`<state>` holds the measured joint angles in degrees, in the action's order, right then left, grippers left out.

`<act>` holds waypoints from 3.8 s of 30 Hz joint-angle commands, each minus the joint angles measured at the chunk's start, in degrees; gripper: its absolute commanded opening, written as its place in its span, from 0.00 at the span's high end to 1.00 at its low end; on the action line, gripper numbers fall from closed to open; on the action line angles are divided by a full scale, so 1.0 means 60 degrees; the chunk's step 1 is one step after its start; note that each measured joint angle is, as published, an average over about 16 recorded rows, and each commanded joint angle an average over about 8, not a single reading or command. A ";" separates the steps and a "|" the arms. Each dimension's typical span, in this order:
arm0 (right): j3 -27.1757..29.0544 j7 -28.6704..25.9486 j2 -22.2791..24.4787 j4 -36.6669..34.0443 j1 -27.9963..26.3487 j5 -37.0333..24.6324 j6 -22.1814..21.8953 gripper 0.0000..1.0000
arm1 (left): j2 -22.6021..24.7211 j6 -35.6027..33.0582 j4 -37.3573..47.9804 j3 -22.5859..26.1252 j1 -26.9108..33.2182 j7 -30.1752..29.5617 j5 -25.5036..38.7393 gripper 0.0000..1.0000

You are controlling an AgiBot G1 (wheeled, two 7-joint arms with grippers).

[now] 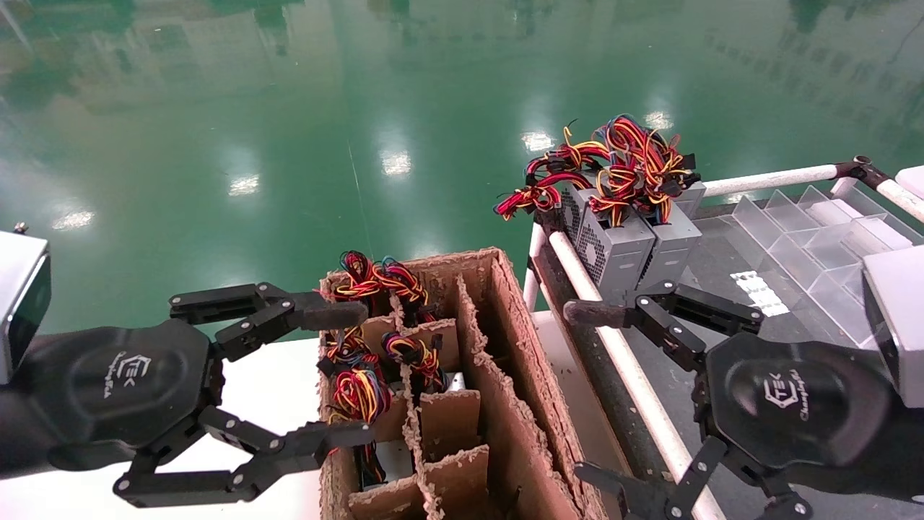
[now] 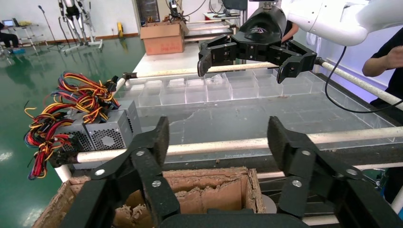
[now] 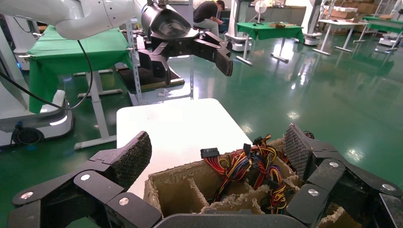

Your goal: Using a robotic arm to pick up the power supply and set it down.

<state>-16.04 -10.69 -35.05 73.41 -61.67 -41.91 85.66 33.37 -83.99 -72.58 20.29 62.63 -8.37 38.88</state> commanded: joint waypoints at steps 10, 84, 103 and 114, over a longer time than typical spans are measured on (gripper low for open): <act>0.0000 0.0000 0.0000 0.0000 0.0000 0.0000 0.0000 0.00 | 0.0000 0.0000 0.0000 0.0000 0.0000 0.0000 0.0000 1.00; -0.2561 -0.0677 -0.3065 -0.0888 -0.2006 -0.4778 -0.2167 0.00 | -0.0002 0.0003 0.0008 0.0003 0.0001 0.0003 -0.0004 0.00; -0.3834 -0.0899 -0.5846 -0.3521 -0.2990 -0.6133 -0.2387 0.07 | -0.0002 0.0002 0.0009 0.0006 0.0002 0.0005 -0.0005 0.00; -0.3909 -0.0174 -0.6590 -0.5309 -0.3244 -0.6064 -0.2303 1.00 | -0.0002 0.0003 0.0009 0.0007 0.0002 0.0005 -0.0006 0.00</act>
<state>-39.34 -11.79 -74.36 41.90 -81.12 -77.98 71.99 33.36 -83.97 -72.52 20.33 62.65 -8.34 38.84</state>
